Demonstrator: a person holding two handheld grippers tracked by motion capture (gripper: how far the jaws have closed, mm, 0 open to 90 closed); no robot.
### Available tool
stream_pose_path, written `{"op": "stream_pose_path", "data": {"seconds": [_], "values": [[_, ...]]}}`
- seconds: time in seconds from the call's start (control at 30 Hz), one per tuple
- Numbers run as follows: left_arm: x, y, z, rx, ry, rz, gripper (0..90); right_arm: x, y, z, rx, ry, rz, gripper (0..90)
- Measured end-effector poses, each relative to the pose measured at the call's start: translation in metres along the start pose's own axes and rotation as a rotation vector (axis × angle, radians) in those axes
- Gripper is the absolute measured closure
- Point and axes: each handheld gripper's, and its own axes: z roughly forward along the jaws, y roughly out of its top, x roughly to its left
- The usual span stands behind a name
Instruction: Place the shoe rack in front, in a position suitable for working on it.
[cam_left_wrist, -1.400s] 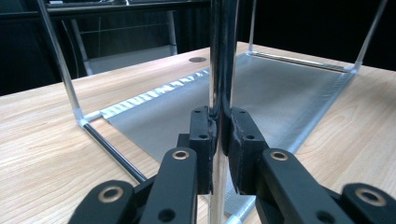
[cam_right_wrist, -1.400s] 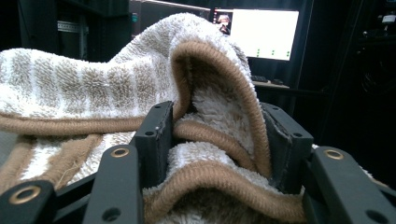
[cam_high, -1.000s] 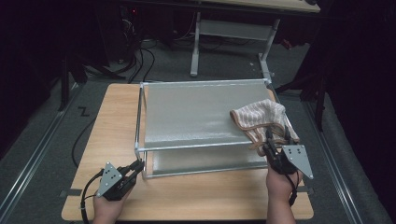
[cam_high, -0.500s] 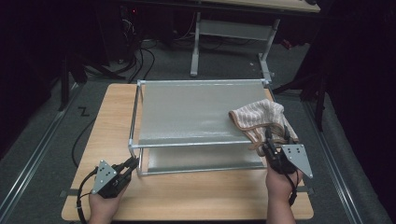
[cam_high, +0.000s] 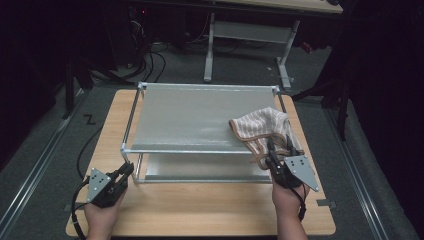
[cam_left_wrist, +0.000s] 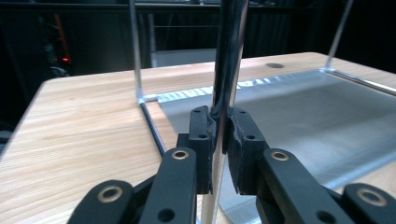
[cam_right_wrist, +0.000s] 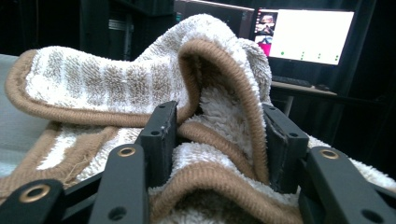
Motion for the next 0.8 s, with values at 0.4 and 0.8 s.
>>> {"op": "stream_pose_path", "data": {"seconds": [0.4, 0.8], "values": [[0.006, -0.001, -0.005, -0.002, 0.062, -0.037, 73.7, 0.027, 0.003, -0.002, -0.012, 0.086, 0.011, 51.6], [0.011, 0.002, -0.032, -0.063, 0.197, -0.050, 62.9, 0.047, 0.005, 0.002, -0.019, 0.145, -0.014, 51.5]]}}
